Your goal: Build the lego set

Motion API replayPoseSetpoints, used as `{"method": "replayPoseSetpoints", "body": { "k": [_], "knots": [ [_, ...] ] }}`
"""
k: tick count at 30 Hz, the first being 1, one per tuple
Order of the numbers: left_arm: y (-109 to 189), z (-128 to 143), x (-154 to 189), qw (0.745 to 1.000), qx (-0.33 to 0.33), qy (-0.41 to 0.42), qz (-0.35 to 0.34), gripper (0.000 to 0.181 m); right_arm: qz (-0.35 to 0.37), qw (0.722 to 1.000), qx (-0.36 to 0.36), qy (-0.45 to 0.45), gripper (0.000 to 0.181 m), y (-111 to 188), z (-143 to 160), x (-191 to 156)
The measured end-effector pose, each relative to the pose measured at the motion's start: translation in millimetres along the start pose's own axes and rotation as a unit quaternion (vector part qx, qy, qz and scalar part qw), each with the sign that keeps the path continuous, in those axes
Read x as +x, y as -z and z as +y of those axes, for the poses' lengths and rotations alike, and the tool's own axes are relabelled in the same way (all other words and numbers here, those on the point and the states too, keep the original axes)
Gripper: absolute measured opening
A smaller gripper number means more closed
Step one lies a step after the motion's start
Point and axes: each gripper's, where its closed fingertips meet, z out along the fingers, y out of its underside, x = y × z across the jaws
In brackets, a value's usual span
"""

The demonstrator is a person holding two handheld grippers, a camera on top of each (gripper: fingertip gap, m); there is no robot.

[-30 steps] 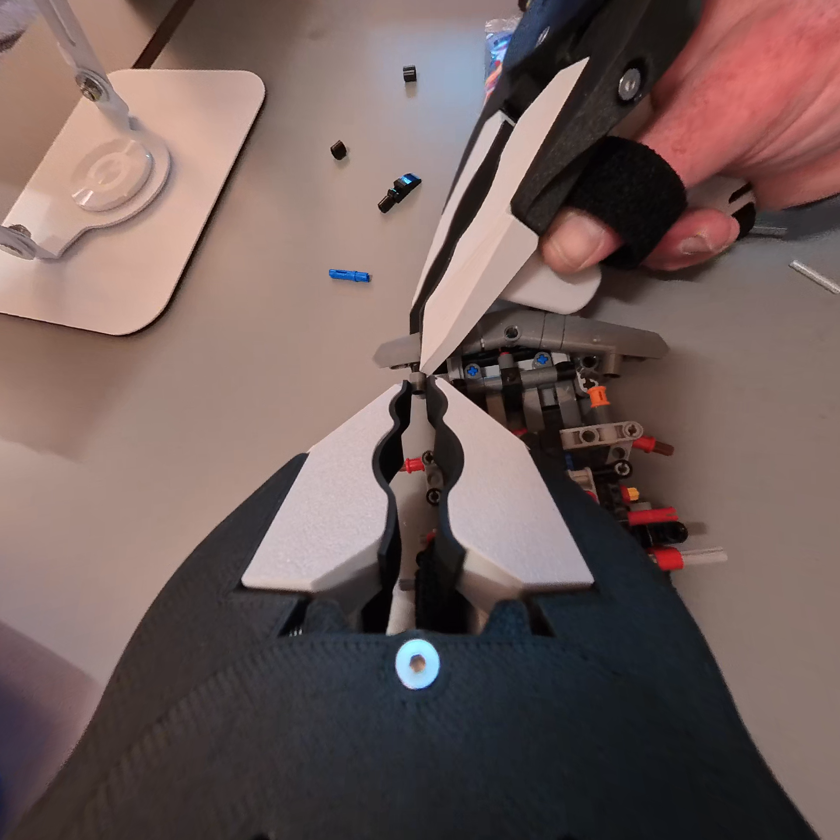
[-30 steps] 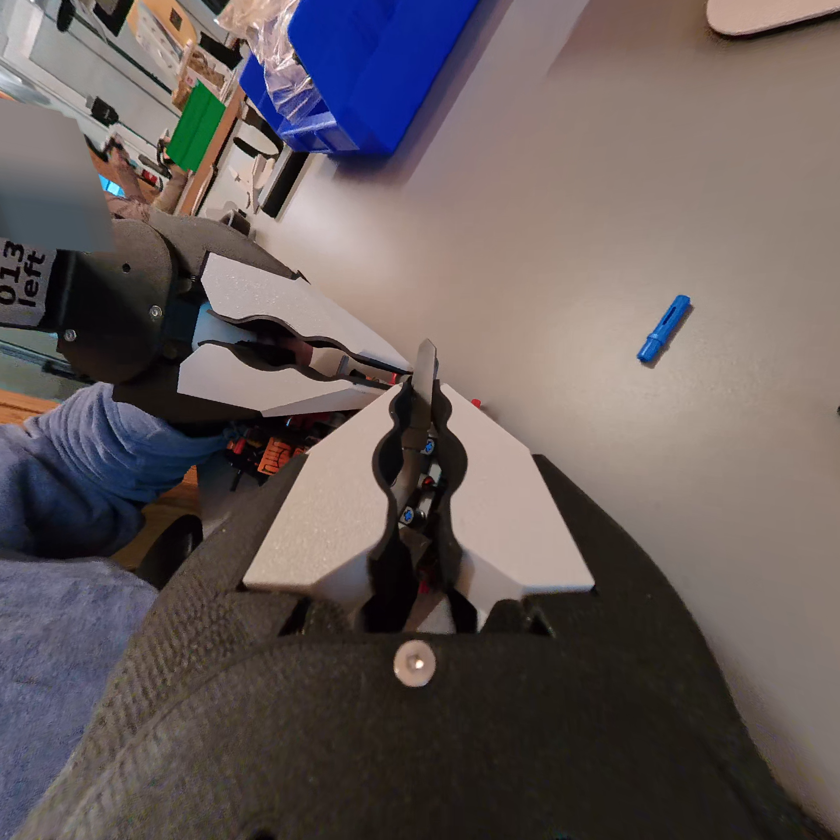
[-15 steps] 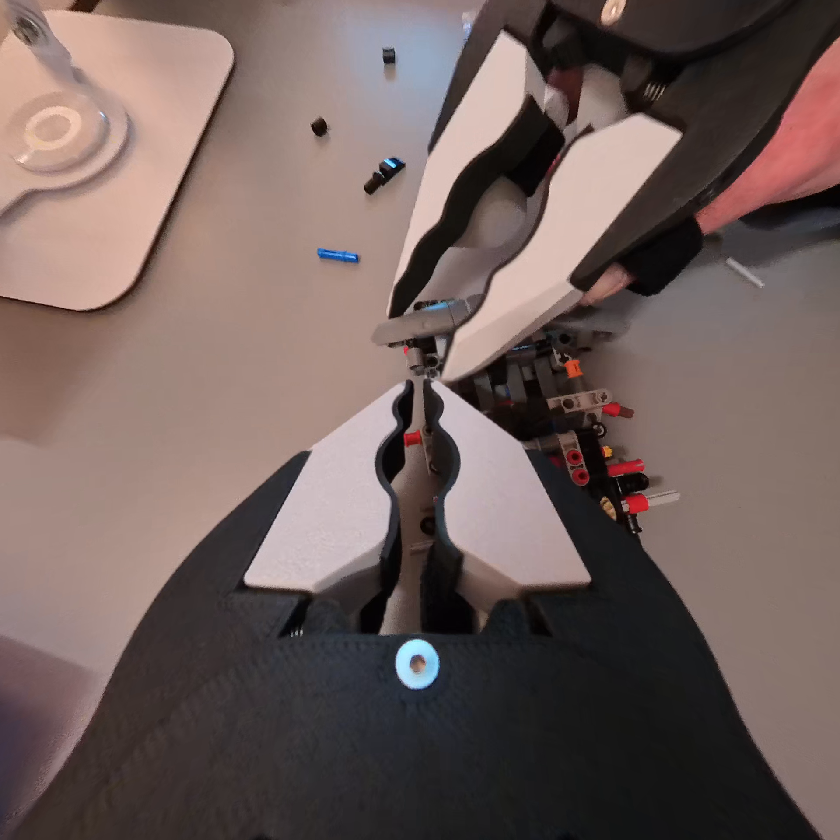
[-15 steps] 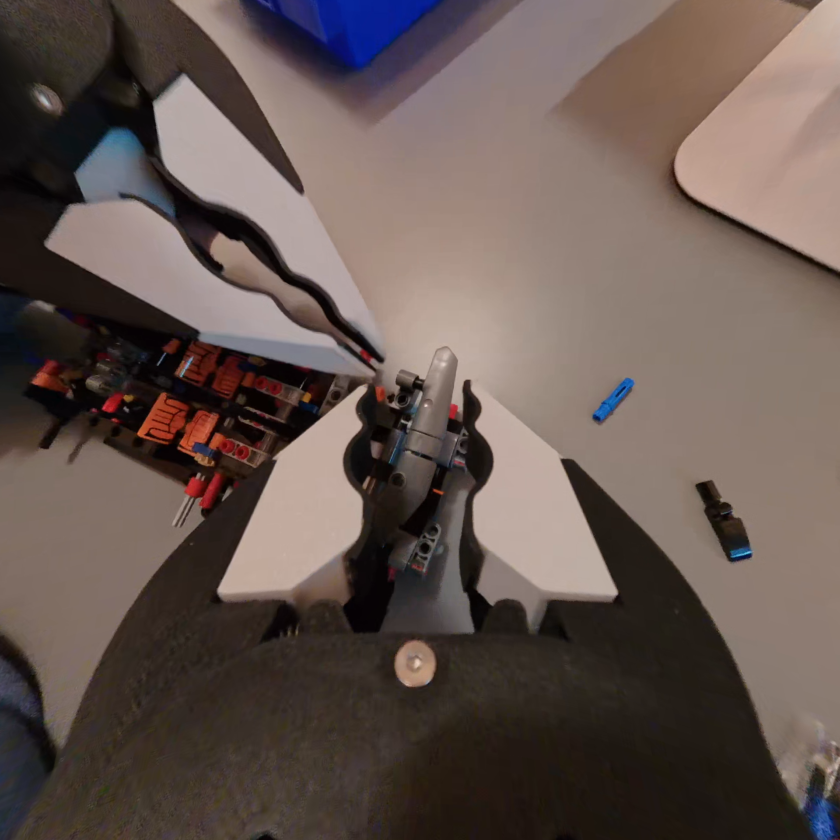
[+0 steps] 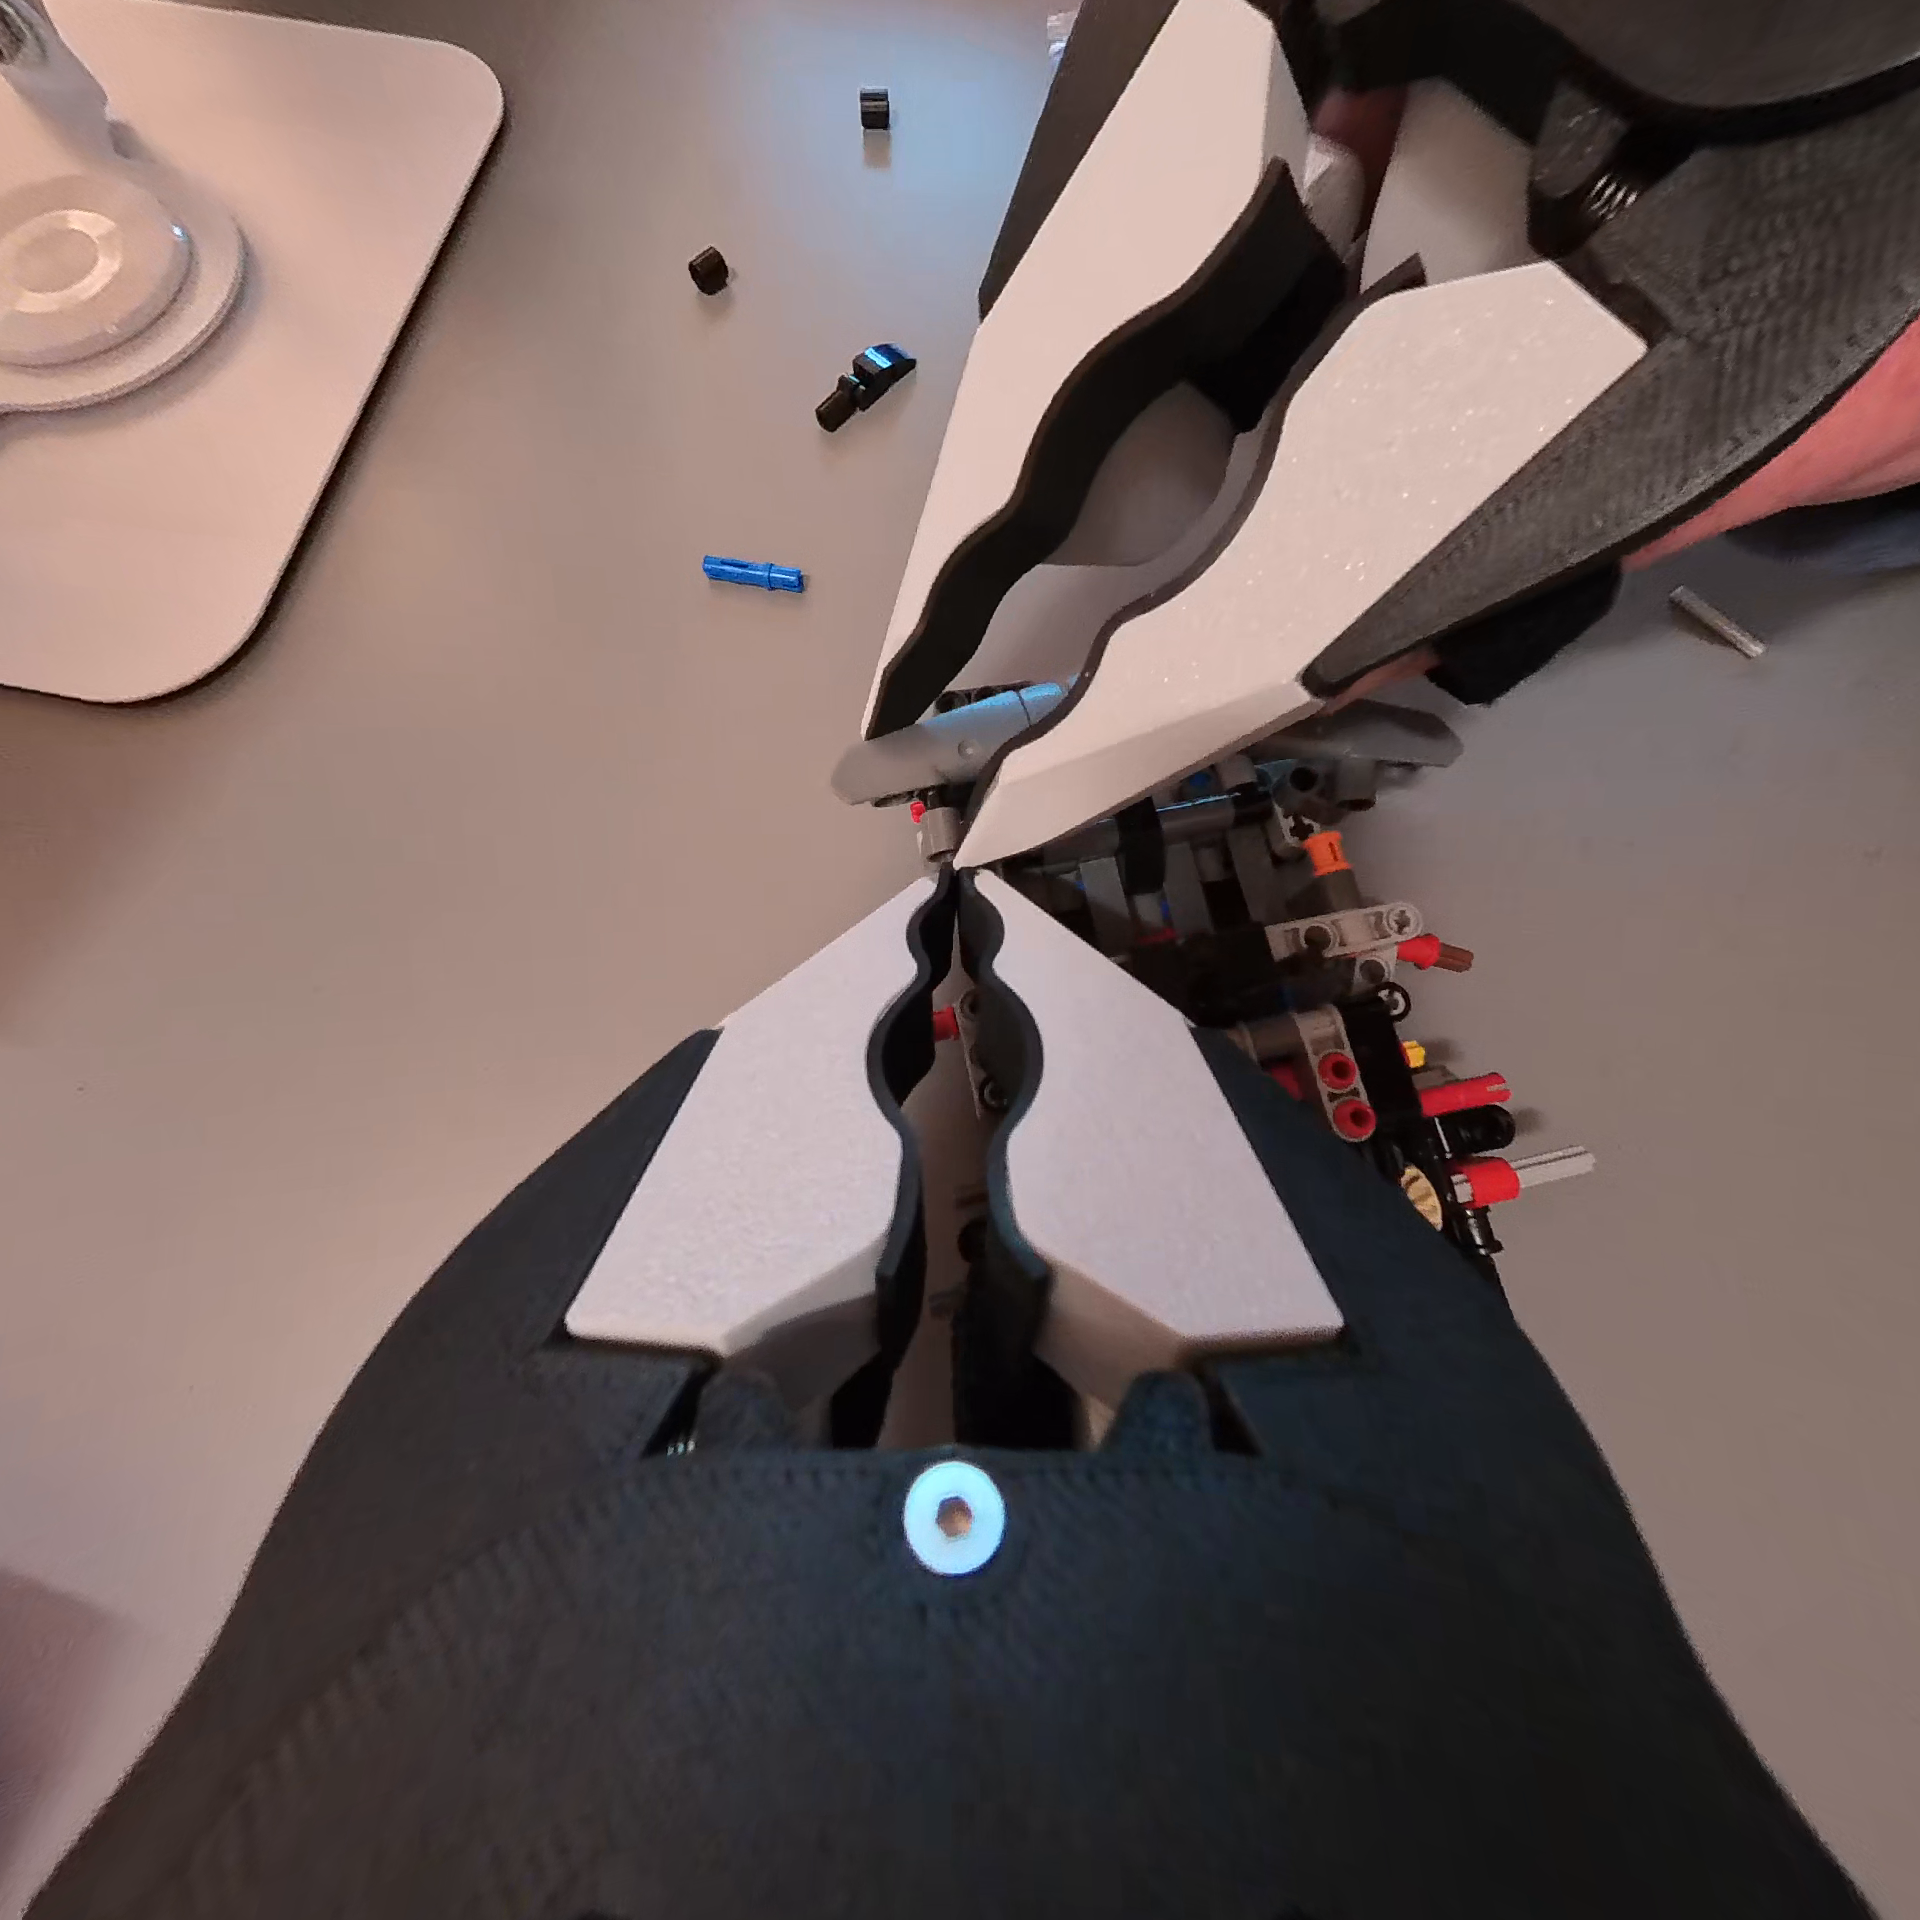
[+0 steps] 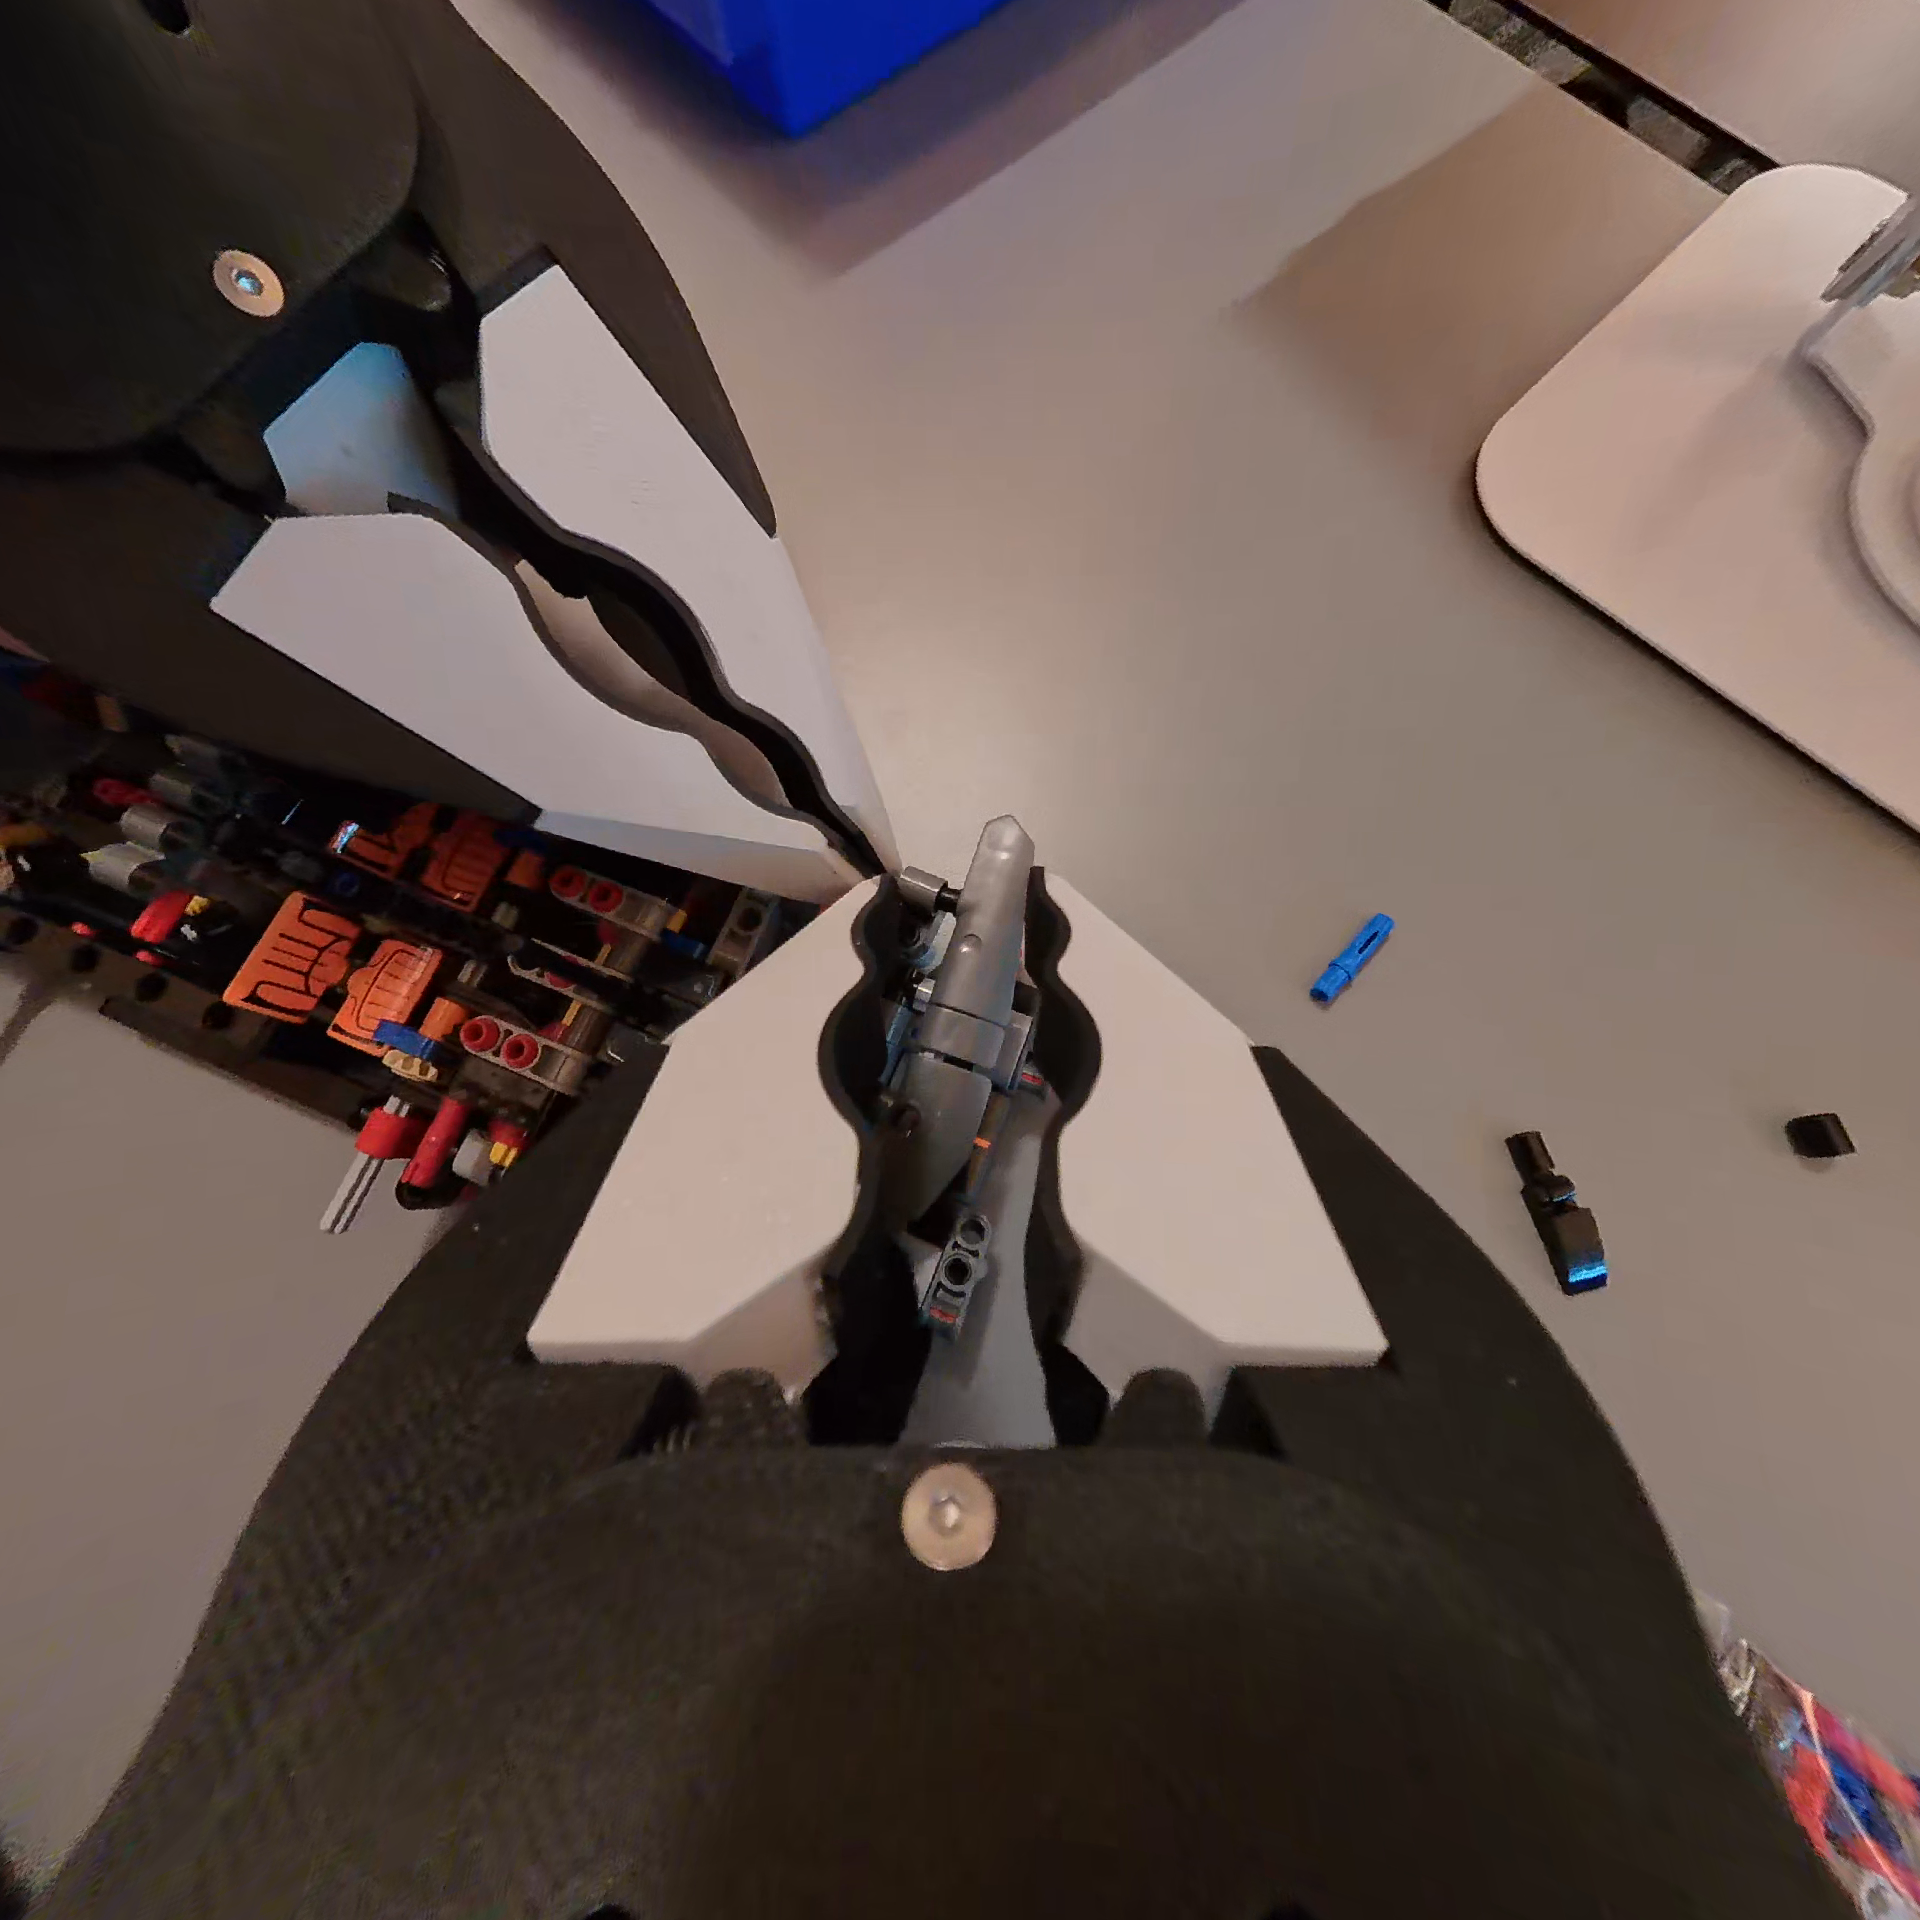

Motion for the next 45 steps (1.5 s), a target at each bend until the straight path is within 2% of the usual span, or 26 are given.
{"method": "replayPoseSetpoints", "body": {
  "k": [9,13,14,18,21,27,30,35,38,40,42,45],
  "knots": [
    [-1,0,0,1.0,-0.004,-0.012,-0.01,0.0,-0.001,1.0,-0.001,0.013,0.016,0,0,-3],
    [-1,-1,-1,1.0,-0.002,-0.011,-0.008,0.0,-0.013,1.0,0.003,-0.007,0.018,0,0,-1],
    [-1,-2,-1,1.0,-0.004,-0.015,-0.009,0.0,-0.013,1.0,0.005,-0.012,0.024,1,0,1],
    [9,-11,-4,1.0,0.009,-0.011,-0.011,0.0,-0.031,0.999,0.031,-0.024,0.045,19,-8,7],
    [21,-15,-8,0.999,0.006,-0.021,-0.025,0.004,-0.053,0.996,0.048,-0.05,0.039,38,-9,18],
    [58,-18,-5,0.997,-0.016,-0.029,-0.064,0.021,-0.113,0.991,0.039,-0.063,0.037,67,12,27],
    [70,-5,9,0.997,-0.056,-0.018,-0.059,0.036,-0.15,0.987,0.023,-0.052,0.039,71,24,14],
    [79,21,34,0.991,-0.111,-0.002,-0.069,0.058,-0.169,0.986,-0.007,0.01,0.044,69,39,3],
    [79,37,42,0.985,-0.141,0.004,-0.095,0.07,-0.185,0.98,-0.042,0.062,0.049,59,52,-7],
    [78,51,42,0.978,-0.167,0.002,-0.122,0.078,-0.187,0.976,-0.06,0.096,0.046,51,58,-13],
    [76,62,44,0.973,-0.187,0.002,-0.137,0.08,-0.187,0.972,-0.07,0.12,0.042,45,61,-18],
    [77,62,45,0.972,-0.177,0.012,-0.153,0.078,-0.175,0.971,-0.075,0.141,0.037,40,62,-20]
  ]
}}
